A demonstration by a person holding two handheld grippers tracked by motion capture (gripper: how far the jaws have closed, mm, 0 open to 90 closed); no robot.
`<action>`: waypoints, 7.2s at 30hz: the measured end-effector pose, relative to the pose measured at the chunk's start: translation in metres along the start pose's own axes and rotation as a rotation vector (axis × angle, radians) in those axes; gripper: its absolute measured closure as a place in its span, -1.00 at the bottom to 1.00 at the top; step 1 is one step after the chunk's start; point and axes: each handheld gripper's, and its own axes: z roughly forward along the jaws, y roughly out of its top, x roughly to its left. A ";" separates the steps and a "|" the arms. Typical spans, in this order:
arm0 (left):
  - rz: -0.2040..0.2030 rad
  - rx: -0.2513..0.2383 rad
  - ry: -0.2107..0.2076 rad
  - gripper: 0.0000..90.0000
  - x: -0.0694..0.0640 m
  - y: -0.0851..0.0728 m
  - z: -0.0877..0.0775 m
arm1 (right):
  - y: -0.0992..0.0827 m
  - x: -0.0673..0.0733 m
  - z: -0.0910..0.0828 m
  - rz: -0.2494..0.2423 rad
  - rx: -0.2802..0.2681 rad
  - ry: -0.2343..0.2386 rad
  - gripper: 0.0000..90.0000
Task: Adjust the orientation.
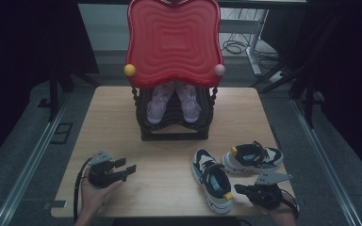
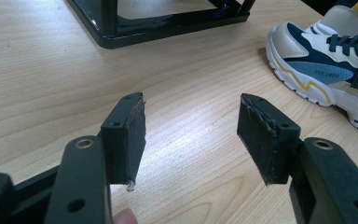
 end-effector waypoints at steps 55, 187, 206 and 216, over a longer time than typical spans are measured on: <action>-0.004 -0.014 0.009 -0.06 0.003 0.001 -0.006 | 0.052 0.056 0.086 -0.153 0.034 0.154 1.00; -0.012 0.003 0.000 -0.08 0.011 -0.001 -0.004 | 0.110 -0.071 0.024 0.127 0.350 -0.099 0.72; -0.011 0.003 0.000 -0.08 0.010 -0.001 -0.004 | 0.101 -0.035 0.004 -0.147 0.392 0.100 0.73; -0.010 0.005 0.000 -0.08 0.010 -0.001 -0.003 | 0.089 -0.025 0.001 -0.217 0.387 0.182 0.71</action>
